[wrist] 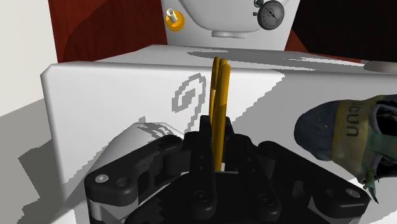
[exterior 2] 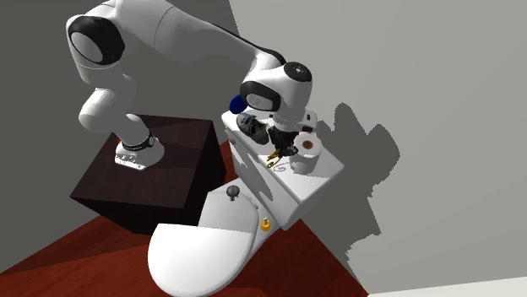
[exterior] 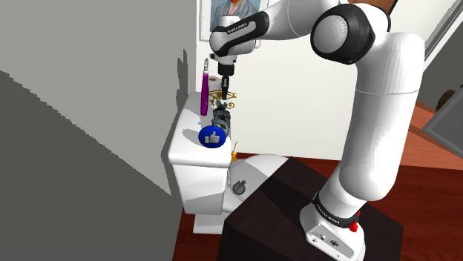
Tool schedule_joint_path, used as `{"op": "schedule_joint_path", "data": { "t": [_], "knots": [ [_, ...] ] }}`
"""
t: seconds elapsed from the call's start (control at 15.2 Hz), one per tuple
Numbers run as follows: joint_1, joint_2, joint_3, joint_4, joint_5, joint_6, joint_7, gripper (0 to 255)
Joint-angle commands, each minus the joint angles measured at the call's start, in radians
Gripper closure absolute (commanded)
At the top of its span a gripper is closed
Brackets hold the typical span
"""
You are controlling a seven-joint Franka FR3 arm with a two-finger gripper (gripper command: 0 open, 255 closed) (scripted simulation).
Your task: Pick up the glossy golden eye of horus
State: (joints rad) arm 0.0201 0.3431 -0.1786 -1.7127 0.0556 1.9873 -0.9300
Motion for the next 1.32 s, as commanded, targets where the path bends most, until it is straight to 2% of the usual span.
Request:
{"op": "schedule_joint_path", "data": {
  "t": [0.0,0.13,1.12,1.25],
  "knots": [
    [0.000,0.000,0.000,0.000,0.000,0.000,0.000,255],
    [0.000,0.000,0.000,0.000,0.000,0.000,0.000,255],
    [0.000,-0.047,-0.004,0.137,-0.011,-0.183,0.006,255],
    [0.000,-0.047,-0.004,0.139,-0.011,-0.185,0.006,255]
  ]
}}
